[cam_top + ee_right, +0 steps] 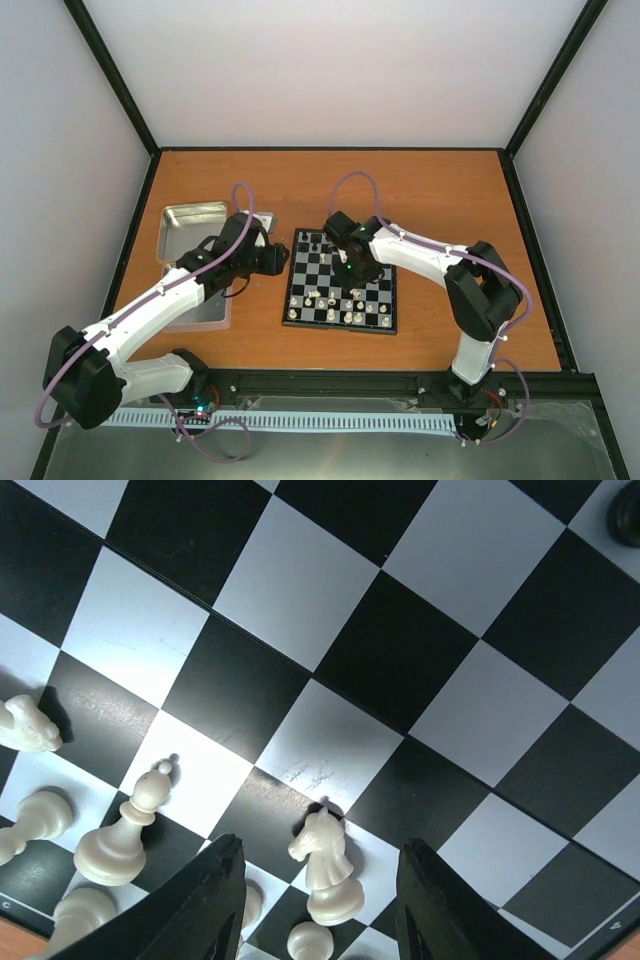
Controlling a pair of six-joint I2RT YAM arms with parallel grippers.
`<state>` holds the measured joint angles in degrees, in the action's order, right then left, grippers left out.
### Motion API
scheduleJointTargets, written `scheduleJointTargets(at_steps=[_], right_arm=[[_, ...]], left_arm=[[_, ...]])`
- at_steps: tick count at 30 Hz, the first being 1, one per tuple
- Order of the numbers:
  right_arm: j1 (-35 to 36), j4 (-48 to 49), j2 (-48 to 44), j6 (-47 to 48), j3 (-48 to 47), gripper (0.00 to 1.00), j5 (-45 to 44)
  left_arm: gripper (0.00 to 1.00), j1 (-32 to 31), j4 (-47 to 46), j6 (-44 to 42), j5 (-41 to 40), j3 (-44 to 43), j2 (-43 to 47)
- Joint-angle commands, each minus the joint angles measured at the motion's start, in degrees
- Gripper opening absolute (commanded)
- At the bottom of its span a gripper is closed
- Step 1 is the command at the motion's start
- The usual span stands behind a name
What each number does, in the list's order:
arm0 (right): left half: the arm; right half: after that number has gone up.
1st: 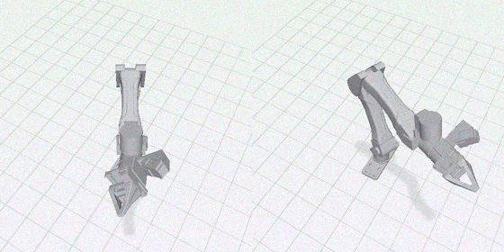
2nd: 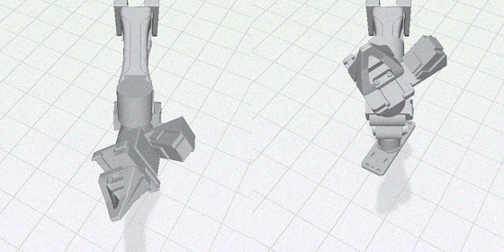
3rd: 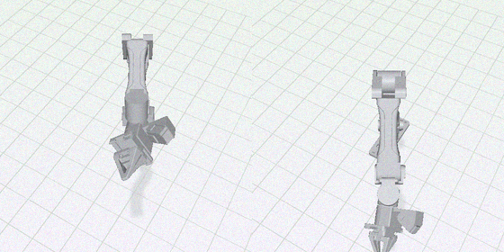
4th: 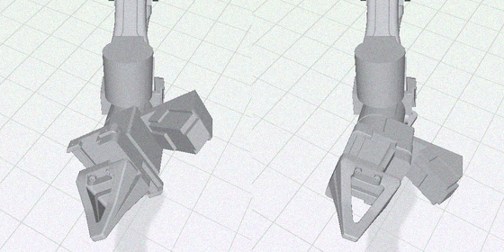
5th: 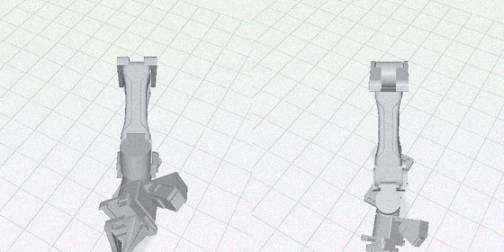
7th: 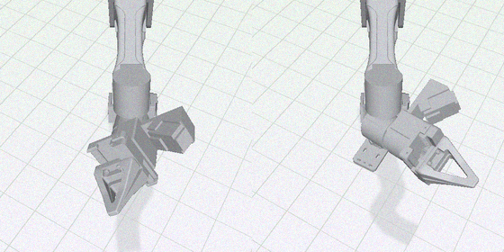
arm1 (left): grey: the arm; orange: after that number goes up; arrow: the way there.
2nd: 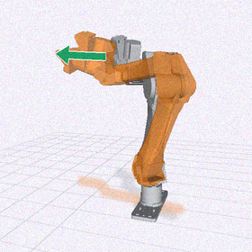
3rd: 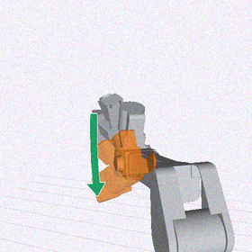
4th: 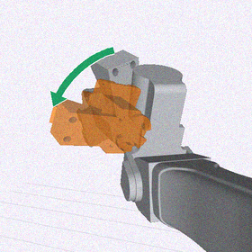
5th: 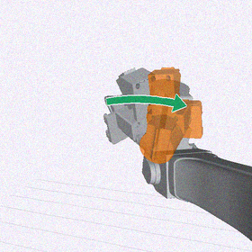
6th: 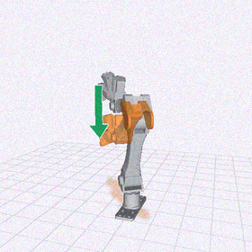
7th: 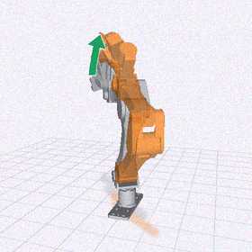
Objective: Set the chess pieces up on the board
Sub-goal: Pick up the chess piece from the chessboard.
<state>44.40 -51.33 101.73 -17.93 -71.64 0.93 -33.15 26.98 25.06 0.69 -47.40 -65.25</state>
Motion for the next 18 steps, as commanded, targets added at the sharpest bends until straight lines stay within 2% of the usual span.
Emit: scheduleJointTargets(at_steps=[1,18], right_arm=[[0.68,-5.46,2.44,3.88,-2.62,0.42,-2.19],[0.86,-1.95,6.87,3.51,-1.18,0.25,-2.46]], left_arm=[[0.55,0.58,0.08,-0.81,0.26,-0.2,-0.43],[0.53,0.62,-0.48,-1.38,1.03,-0.31,-0.74]])
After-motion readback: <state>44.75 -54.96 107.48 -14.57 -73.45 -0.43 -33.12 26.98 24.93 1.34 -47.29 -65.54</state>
